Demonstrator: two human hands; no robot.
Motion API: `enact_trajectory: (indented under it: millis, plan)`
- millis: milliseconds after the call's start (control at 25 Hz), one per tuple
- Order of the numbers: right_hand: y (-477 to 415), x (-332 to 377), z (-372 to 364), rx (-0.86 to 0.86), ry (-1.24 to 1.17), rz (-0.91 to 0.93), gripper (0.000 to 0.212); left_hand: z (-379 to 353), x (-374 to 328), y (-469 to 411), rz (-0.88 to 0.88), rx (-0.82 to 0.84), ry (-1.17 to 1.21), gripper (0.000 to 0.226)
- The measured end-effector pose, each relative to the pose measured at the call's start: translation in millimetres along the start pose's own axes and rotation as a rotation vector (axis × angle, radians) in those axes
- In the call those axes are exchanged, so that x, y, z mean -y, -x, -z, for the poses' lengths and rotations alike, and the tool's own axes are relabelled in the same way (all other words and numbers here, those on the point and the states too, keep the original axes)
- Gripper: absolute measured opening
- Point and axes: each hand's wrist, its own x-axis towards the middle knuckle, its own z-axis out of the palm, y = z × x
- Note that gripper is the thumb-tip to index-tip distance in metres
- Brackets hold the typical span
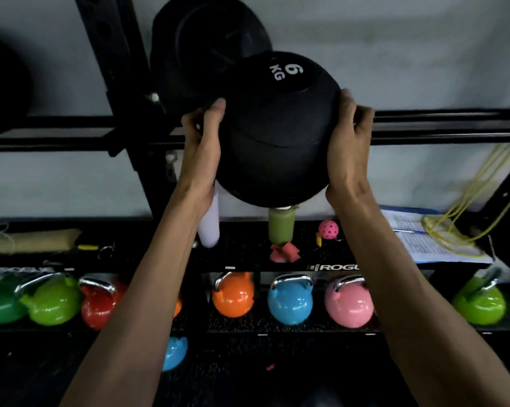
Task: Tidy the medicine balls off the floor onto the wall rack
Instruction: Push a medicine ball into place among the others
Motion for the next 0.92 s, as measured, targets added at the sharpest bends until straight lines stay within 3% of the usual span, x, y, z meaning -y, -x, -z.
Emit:
enact_trajectory:
  millis: [240,320,560,720,840,920]
  plan:
    - [-76,24,26,-0.069,-0.013,0.070,0.043,-70,-6,-39,-0.036,0.118,0.036,0.048]
    - [-105,26,30,-0.033,-0.014,0.076,0.041,-93,-2,-51,-0.056,0.089,0.032,0.044]
    - [-187,21,37,0.168,-0.034,0.106,0.050,-149,9,-83,-0.128,-0.051,-0.019,0.068]
    - [-210,6,42,0.296,-0.027,0.094,0.055,-170,19,-93,-0.181,-0.219,-0.055,0.072]
    - [-224,-4,45,0.368,-0.015,0.071,0.060,-191,22,-94,-0.276,-0.446,-0.158,0.048]
    - [-228,-6,43,0.389,-0.043,0.090,0.054,-197,23,-94,-0.429,-0.543,-0.241,0.035]
